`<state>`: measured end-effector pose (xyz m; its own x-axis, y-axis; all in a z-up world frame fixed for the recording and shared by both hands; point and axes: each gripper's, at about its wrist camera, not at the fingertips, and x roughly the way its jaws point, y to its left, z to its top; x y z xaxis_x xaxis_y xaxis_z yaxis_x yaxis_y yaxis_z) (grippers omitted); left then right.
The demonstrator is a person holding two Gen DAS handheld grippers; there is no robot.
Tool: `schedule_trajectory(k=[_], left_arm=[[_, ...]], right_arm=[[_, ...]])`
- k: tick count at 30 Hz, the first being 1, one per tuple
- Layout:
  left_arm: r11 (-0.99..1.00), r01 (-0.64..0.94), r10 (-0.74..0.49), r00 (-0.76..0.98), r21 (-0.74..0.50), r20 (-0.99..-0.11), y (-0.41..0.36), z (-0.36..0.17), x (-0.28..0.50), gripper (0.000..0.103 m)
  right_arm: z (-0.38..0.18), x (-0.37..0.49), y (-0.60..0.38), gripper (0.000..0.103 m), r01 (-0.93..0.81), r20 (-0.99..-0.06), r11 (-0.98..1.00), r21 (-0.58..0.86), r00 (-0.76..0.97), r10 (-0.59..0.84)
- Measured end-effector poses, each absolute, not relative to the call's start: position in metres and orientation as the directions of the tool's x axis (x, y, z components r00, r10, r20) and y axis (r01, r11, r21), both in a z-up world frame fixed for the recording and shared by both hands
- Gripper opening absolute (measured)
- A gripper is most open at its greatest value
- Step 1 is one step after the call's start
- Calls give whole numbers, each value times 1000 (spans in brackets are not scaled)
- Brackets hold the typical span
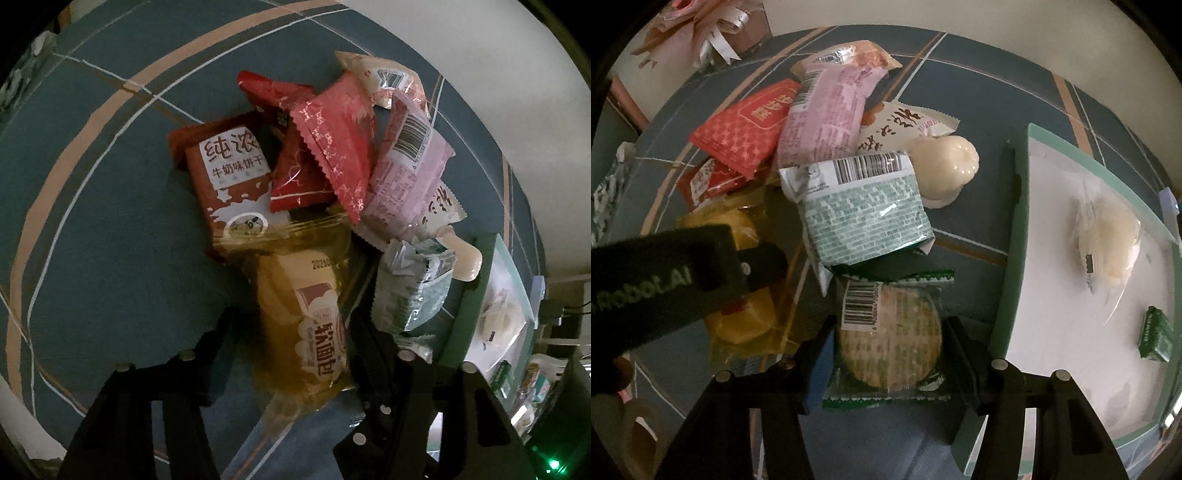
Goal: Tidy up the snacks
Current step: 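Lift bread bag with left tool while right tool grasps and lifts biscuit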
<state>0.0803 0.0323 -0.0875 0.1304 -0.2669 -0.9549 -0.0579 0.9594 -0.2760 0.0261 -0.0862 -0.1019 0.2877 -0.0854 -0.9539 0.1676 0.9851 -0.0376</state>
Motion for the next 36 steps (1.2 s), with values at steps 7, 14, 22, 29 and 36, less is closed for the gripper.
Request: schedule_trajectory(k=[7,14,22,29,36], left_arm=[[954,-47,-285,149,-295,-947,29,-81,84,41],[948,-43,-301,197,-315,-933,30,-64,85,41],[934,-43,-334,247,-355,-909,41,-42,78,40],[918,-27,-367,314,-395,-876,47,-17,74,40],[903,-3,-399,361,-429,-843,47,-1,73,40]], right_arm=[[-102,28,-88,54,180,-956,983,-30,283,-81],[-97,32,-95,53,211,-960,977,13,276,-46],[-82,27,-97,53,224,-954,974,43,297,-27],[-52,15,-109,53,234,-939,970,72,343,-12],[-32,3,-106,53,248,-920,965,82,392,-23]])
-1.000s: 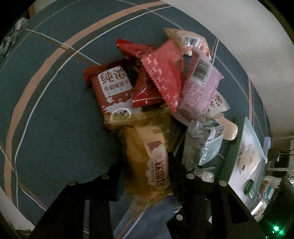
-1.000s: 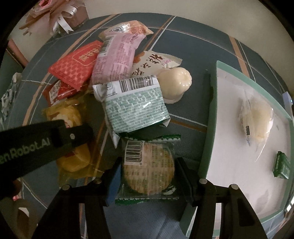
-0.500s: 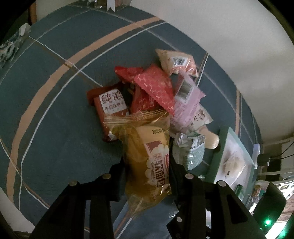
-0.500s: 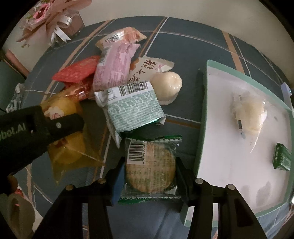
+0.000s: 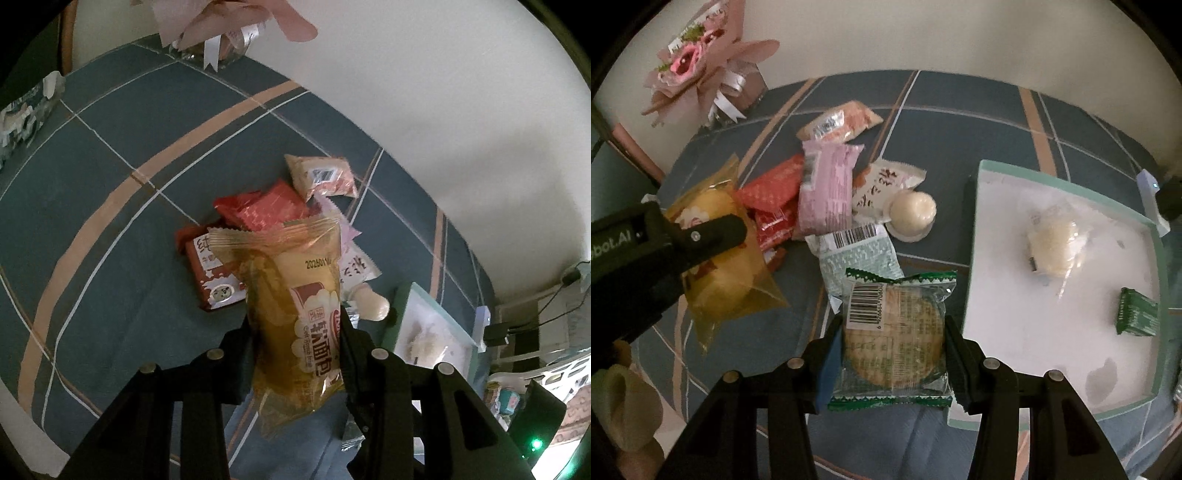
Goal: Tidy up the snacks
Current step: 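Lift bread bag with left tool while right tool grasps and lifts biscuit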
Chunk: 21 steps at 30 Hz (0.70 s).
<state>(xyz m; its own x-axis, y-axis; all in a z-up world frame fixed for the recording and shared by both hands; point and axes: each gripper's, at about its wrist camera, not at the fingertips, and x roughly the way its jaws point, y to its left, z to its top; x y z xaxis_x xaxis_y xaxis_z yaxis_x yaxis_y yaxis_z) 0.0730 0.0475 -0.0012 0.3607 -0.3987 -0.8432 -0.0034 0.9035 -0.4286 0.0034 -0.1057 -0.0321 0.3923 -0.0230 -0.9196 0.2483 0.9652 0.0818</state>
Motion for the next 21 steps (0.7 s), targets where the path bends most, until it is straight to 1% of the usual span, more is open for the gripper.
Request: schedule_trajectory(k=[6,12,18,21], left_arm=[[904,26,-406,359,-426,-840,37,2,71,40],[899,94,-432,341,-427,-835,18,9,64,40],[881,200,-470,288,-428,-834,-18,11,50,40],[868,261,-485,257,-423,-836,-40,9,41,40]], right_arm=[[-32,0,-113,53,280,-923,956,87,384,-28],[-25,-18,-139,53,344,-923,934,98,382,-44],[-24,-40,-188,53,475,-929,875,93,358,-96],[-24,-52,-210,53,534,-929,843,67,341,-142]])
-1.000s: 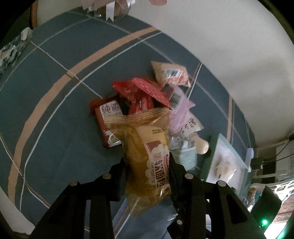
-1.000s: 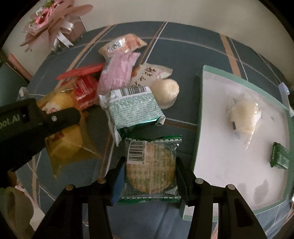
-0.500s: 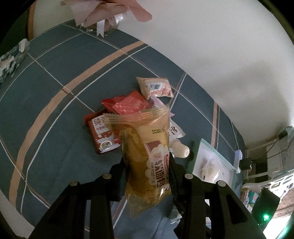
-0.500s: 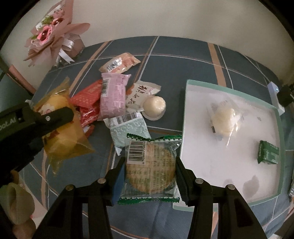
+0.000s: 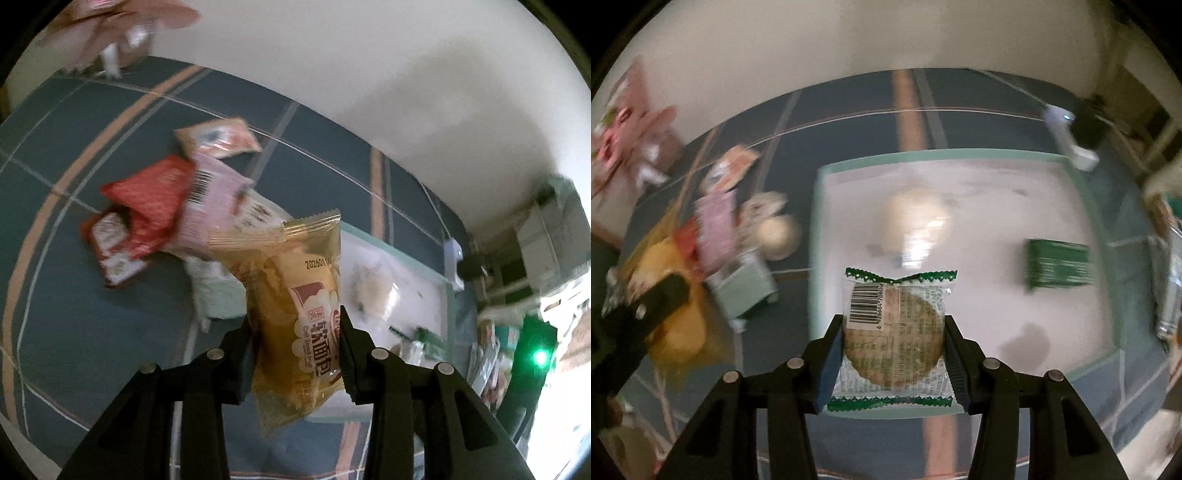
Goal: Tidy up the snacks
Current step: 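Lift bread bag with left tool while right tool grasps and lifts biscuit, then lower bread bag into tray with left tool while right tool lowers biscuit beside it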
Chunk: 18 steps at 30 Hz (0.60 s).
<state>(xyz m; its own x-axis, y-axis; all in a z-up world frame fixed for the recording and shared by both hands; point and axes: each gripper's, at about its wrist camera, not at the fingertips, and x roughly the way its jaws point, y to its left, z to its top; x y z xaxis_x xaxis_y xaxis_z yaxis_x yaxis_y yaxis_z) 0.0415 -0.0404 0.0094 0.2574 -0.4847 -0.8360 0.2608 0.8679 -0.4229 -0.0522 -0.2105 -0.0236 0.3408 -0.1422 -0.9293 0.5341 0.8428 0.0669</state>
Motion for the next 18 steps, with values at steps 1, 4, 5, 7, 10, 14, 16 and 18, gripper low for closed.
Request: schedule_trajectory(k=[1,4,5,7,10,14,16,18], left_arm=[[862,287,-489,245,-419,-838,-50,9,37,40],[841,340,-503,206,-420,-840,-72,6,27,40],[835,355,-506,193,-421,-840,-78,5,23,40],[818,397,-509,164,-416,-845,-96,2,13,40],[799,453,-500,137,-395,-855,-118,-2,-1,40],[778,494,-493,97,-388,-865,-137,-9,-14,40],[774,506,-486,92,-379,-869,-143,-12,-17,40],[773,521,-473,93,-362,-876,-149,-17,-17,40]], right_arm=[[-24,-57,-219,53,558,-930,828,60,332,-156],[-26,-74,-247,53,631,-936,773,62,306,-174],[-27,-78,-252,53,643,-937,764,62,301,-177],[-28,-87,-266,53,677,-940,733,59,284,-188],[-30,-99,-282,53,718,-944,694,56,265,-198],[-32,-110,-297,53,753,-945,655,65,257,-201],[-33,-114,-301,53,763,-946,643,64,251,-203],[-34,-115,-302,53,766,-948,639,66,247,-199]])
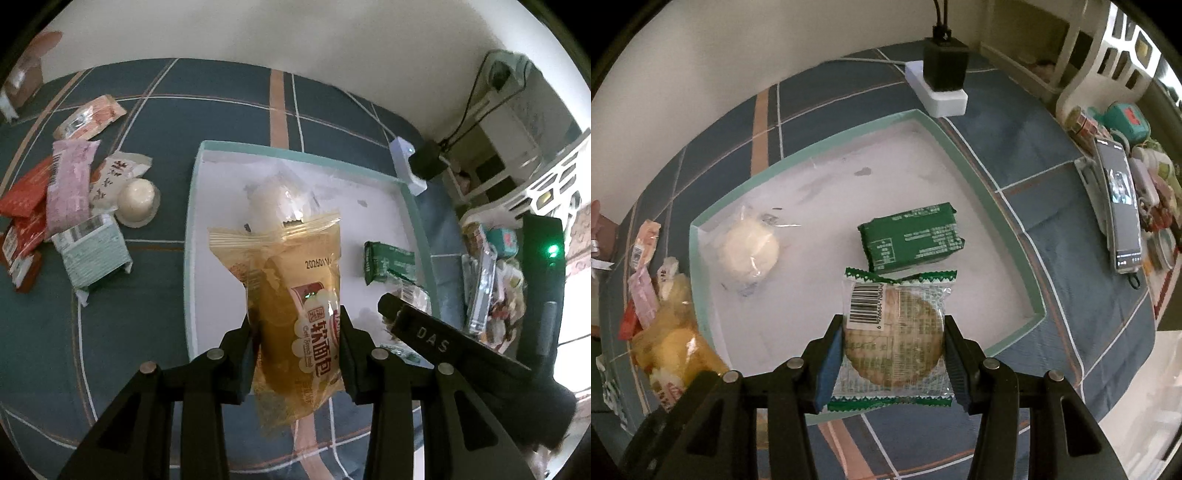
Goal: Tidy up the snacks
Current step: 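Lower bread bag into tray with left tool while right tool lowers biscuit beside it, then open both tools to release bread bag and biscuit in the tray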
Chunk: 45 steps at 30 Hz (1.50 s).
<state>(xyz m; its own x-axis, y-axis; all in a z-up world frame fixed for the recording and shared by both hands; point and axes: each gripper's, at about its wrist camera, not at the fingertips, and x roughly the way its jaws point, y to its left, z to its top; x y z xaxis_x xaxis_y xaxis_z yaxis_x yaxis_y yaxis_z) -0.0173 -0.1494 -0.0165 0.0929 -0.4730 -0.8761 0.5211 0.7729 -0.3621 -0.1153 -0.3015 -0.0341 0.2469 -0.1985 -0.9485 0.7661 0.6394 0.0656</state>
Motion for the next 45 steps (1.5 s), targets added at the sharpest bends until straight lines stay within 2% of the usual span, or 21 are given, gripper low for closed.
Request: schedule_trajectory(k=[16,22,26,27,29,34,38,41,45], left_arm=[[803,514,-364,22,-301,-931,-175,-76,-6,40],[811,492,-367,6,-317,-930,-178,-84,-2,42],[827,466,-360,11,-314,-933,-173,-82,2,57],[832,456,-360,10,-317,-933,-171,-82,3,58],[836,434,-370,-5,-335,-929,-168,-82,5,61],[837,418,-387,-3,-353,-922,-164,-73,6,62],[829,403,-422,-4,-387,-907,-154,-60,8,70],[825,401,-437,6,-398,-899,-154,-50,8,70],[819,387,-462,6,-424,-887,-147,-39,9,71]], right_arm=[[-68,-107,-308,53,761,-975,648,39,172,-143],[-72,-102,-309,53,759,-976,650,31,165,-146],[-73,-101,-310,58,764,-976,645,19,155,-154],[-73,-101,-309,60,766,-976,642,15,152,-158],[-70,-102,-310,68,772,-974,636,1,144,-173],[-65,-103,-309,70,773,-972,634,1,151,-183],[-59,-105,-307,78,775,-967,631,-9,155,-204],[-54,-105,-306,84,775,-963,632,-13,161,-217],[-48,-107,-304,84,768,-959,641,-7,176,-221]])
